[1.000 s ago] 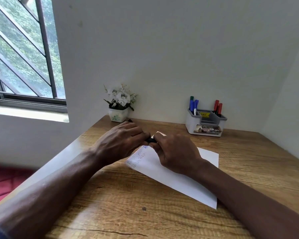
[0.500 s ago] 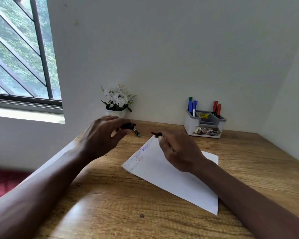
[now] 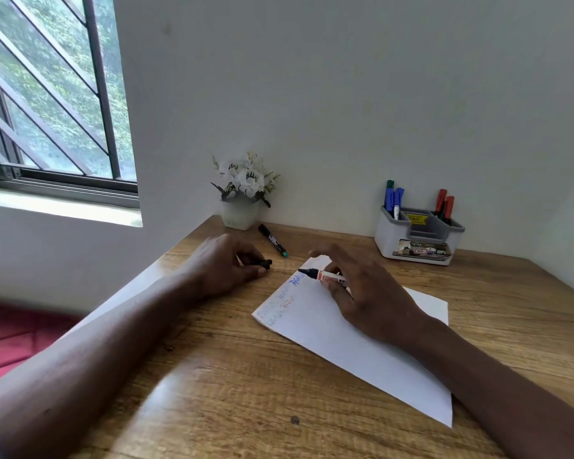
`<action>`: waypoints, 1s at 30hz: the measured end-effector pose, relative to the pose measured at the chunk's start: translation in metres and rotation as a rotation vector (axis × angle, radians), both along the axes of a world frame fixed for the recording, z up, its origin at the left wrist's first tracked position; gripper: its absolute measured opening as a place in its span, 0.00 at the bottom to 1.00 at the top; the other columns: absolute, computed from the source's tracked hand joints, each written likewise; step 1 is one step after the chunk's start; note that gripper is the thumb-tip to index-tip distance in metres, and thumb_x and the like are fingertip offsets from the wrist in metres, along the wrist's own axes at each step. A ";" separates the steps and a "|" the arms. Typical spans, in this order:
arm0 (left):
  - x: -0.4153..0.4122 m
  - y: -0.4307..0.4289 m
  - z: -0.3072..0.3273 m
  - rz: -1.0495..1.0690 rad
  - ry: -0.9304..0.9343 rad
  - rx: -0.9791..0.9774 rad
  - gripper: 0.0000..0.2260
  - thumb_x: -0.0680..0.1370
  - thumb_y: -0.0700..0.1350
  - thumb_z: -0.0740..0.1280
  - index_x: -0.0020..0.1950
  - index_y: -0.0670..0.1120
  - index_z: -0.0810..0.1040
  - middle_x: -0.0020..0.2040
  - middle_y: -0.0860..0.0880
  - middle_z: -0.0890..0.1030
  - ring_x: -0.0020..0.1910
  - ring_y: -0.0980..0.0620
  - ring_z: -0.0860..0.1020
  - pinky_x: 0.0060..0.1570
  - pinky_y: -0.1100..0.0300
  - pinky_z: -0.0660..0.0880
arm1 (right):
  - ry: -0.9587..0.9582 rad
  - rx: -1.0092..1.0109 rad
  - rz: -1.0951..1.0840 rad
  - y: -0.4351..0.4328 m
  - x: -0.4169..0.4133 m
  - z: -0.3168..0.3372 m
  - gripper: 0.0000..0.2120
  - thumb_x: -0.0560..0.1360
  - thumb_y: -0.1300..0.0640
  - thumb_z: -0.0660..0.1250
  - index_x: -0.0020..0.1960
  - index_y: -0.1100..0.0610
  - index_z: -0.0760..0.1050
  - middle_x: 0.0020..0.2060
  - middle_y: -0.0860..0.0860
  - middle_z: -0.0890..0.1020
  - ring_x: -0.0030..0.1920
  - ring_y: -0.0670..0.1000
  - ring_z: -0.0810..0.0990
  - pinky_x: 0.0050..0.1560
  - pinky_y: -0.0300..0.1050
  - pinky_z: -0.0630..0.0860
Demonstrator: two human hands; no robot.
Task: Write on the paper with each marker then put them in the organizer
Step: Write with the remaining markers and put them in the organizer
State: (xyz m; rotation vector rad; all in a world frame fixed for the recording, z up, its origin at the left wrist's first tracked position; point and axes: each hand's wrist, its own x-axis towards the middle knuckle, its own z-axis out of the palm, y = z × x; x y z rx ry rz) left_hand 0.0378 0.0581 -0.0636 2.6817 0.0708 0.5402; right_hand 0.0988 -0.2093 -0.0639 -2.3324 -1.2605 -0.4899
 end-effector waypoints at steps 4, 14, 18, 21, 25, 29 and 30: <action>-0.001 0.000 -0.001 0.033 0.020 -0.017 0.20 0.73 0.63 0.73 0.63 0.58 0.81 0.48 0.60 0.82 0.45 0.63 0.78 0.44 0.62 0.75 | 0.001 0.000 -0.002 0.000 0.000 -0.004 0.20 0.81 0.53 0.64 0.71 0.39 0.67 0.60 0.46 0.82 0.58 0.48 0.79 0.56 0.45 0.74; -0.018 -0.020 0.005 0.146 0.296 -0.036 0.59 0.58 0.85 0.49 0.82 0.53 0.54 0.82 0.46 0.58 0.80 0.45 0.59 0.77 0.35 0.51 | 0.749 0.553 0.173 0.004 -0.008 0.014 0.14 0.82 0.62 0.64 0.65 0.51 0.80 0.48 0.55 0.88 0.39 0.56 0.85 0.39 0.47 0.81; -0.018 -0.023 0.005 0.137 0.340 0.021 0.61 0.59 0.85 0.52 0.83 0.50 0.49 0.83 0.46 0.55 0.81 0.46 0.55 0.77 0.34 0.44 | 0.905 0.528 0.177 0.004 -0.013 0.016 0.12 0.82 0.63 0.64 0.62 0.54 0.81 0.48 0.59 0.87 0.37 0.59 0.84 0.35 0.47 0.82; -0.015 -0.024 0.005 0.126 0.389 0.077 0.57 0.65 0.82 0.57 0.83 0.51 0.45 0.84 0.48 0.51 0.82 0.47 0.52 0.77 0.33 0.42 | 1.056 0.590 0.180 0.006 -0.011 0.019 0.13 0.84 0.63 0.58 0.60 0.60 0.80 0.48 0.63 0.86 0.36 0.60 0.85 0.34 0.46 0.83; -0.013 -0.022 0.006 0.112 0.434 0.093 0.57 0.66 0.82 0.56 0.83 0.52 0.41 0.84 0.48 0.48 0.82 0.48 0.50 0.77 0.33 0.41 | 1.459 0.729 0.432 0.002 -0.007 0.023 0.24 0.73 0.62 0.56 0.65 0.68 0.76 0.49 0.64 0.84 0.48 0.62 0.86 0.46 0.47 0.84; -0.012 -0.016 0.005 0.101 0.435 0.125 0.57 0.65 0.83 0.54 0.83 0.53 0.39 0.84 0.48 0.48 0.82 0.49 0.49 0.76 0.32 0.40 | 1.273 0.588 0.326 0.006 -0.001 0.017 0.18 0.69 0.52 0.74 0.57 0.57 0.80 0.41 0.55 0.80 0.45 0.54 0.81 0.42 0.46 0.79; -0.012 -0.015 0.005 0.103 0.435 0.125 0.57 0.65 0.83 0.54 0.83 0.53 0.38 0.84 0.48 0.48 0.82 0.49 0.49 0.77 0.32 0.40 | 1.192 0.530 0.258 0.008 -0.002 0.016 0.18 0.69 0.46 0.78 0.52 0.55 0.80 0.38 0.54 0.79 0.42 0.53 0.79 0.39 0.46 0.76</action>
